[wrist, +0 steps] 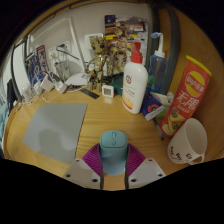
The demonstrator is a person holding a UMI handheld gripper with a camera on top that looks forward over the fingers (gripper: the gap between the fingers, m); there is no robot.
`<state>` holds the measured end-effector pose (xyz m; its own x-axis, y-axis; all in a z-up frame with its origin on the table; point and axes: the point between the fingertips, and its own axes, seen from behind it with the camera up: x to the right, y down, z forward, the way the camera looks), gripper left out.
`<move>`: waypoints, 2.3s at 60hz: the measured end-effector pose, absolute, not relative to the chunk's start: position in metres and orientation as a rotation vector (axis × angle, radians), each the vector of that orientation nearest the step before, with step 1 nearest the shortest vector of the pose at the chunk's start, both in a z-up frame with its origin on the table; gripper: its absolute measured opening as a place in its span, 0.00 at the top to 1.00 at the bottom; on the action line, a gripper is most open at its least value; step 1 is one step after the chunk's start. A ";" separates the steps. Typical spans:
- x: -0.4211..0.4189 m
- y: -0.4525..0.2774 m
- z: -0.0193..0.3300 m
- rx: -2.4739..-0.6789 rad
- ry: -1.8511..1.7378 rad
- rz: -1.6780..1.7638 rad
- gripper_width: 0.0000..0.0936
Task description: Arrange mouse
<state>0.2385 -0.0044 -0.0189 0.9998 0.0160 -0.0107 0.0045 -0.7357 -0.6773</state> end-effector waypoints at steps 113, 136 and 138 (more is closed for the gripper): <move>-0.001 0.059 0.151 -2.304 0.042 0.001 0.08; -0.049 -0.008 0.241 -2.242 0.033 0.016 0.07; -0.051 -0.010 0.244 -2.231 0.027 0.010 0.07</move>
<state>-0.0508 -0.0100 0.2444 0.9997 -0.0160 -0.0171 -0.0234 -0.6131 -0.7897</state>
